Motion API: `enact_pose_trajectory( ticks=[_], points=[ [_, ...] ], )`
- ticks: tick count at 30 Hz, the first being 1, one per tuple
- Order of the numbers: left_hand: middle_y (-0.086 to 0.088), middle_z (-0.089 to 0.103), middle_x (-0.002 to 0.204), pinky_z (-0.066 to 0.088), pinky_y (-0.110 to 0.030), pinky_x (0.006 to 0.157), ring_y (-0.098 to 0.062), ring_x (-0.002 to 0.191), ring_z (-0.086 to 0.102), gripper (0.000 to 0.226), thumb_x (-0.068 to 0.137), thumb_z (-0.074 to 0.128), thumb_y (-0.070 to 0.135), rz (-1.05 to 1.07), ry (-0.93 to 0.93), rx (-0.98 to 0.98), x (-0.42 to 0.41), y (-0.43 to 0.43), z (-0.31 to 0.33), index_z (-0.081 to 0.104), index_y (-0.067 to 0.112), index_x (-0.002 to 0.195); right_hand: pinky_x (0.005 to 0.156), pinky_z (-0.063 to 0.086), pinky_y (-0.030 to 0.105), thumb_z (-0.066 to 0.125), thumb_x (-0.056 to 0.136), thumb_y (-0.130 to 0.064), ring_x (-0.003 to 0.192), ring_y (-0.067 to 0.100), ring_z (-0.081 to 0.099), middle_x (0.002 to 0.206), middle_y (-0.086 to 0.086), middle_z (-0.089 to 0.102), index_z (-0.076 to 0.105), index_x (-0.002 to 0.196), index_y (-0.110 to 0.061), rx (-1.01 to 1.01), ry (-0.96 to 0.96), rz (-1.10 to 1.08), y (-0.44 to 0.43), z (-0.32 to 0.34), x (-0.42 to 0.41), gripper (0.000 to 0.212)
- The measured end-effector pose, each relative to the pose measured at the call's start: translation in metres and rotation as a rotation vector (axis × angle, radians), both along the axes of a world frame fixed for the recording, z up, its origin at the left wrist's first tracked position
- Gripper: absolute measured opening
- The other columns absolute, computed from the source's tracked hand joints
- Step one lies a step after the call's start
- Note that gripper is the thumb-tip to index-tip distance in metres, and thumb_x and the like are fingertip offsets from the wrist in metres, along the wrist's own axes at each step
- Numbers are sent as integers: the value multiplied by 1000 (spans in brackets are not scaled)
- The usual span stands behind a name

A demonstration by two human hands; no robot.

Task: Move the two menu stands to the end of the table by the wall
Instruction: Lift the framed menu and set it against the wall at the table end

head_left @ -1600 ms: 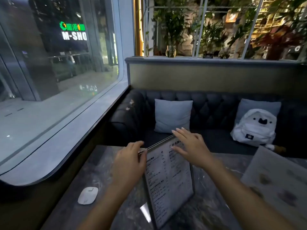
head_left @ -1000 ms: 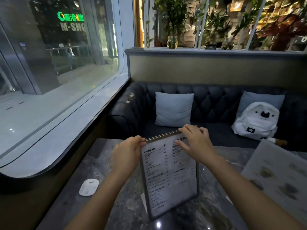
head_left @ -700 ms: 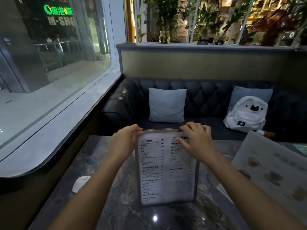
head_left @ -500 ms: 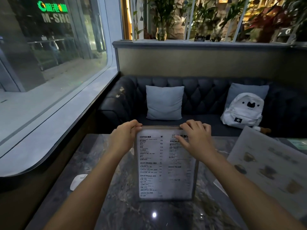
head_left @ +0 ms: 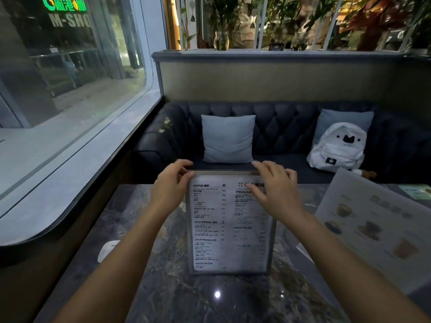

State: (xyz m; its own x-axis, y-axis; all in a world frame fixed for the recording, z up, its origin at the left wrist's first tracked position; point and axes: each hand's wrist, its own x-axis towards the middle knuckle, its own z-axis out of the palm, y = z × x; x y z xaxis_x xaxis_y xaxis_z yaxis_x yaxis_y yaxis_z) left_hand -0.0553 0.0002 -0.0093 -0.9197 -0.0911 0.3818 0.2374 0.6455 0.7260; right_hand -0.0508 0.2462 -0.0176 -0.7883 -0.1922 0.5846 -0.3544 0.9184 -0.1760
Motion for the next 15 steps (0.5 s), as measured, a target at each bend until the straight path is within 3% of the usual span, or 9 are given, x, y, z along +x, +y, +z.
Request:
enact_pose_trajectory(
  ticks=[3, 8, 11, 15],
  points=[
    [-2, 55, 104, 45, -21, 67, -8, 85, 56, 46, 84, 61, 30, -2, -48, 198, 8, -5, -10, 43, 22, 126, 95, 26, 39, 59, 84, -35, 120, 26, 45, 130, 10, 50, 38, 134, -17, -225, 1, -34, 10, -5, 5, 57],
    [-3, 58, 99, 43, -19, 64, -12, 88, 57, 46, 83, 63, 27, 21, -147, 347, 26, -17, -46, 45, 16, 124, 106, 32, 53, 54, 86, -39, 128, 27, 37, 140, 13, 38, 31, 136, -14, -561, -211, -119, 25, -33, 13, 61],
    [0, 59, 91, 45, -20, 65, -12, 85, 58, 39, 83, 64, 21, 2, -217, 436, 34, -18, -69, 49, 14, 119, 99, 41, 49, 52, 85, -44, 120, 23, 43, 135, 9, 42, 30, 134, -18, -704, -348, -140, 30, -58, 21, 60],
    [-2, 61, 92, 48, -26, 71, -15, 87, 59, 32, 84, 62, 20, -32, -303, 487, 40, -18, -96, 53, 16, 114, 81, 50, 40, 52, 87, -36, 103, 21, 54, 113, 4, 54, 38, 127, -20, -778, -484, -118, 36, -87, 28, 45]
  ],
)
